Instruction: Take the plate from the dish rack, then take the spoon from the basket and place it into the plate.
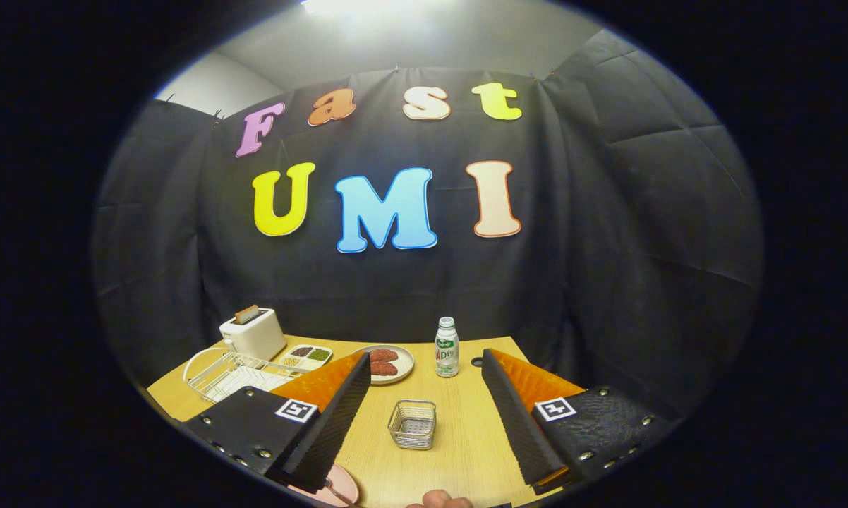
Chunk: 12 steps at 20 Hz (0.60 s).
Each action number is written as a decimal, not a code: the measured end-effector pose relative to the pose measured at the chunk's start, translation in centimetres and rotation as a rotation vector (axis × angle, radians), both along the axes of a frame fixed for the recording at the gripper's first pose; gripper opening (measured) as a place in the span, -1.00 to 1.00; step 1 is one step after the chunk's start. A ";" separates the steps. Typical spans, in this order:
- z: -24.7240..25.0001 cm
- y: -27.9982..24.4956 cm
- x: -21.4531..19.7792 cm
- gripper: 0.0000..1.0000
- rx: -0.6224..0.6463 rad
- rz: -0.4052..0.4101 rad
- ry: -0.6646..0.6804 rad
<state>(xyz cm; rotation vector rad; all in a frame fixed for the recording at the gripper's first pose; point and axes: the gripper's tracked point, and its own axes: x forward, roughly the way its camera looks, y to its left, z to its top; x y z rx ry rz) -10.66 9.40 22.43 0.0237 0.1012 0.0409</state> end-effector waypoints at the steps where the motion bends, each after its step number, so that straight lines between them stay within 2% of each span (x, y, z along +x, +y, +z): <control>1: -0.2 -0.3 0.2 0.93 0.010 -0.004 -0.001; 12: -1.9 -2.4 2.6 0.93 0.006 0.025 0.004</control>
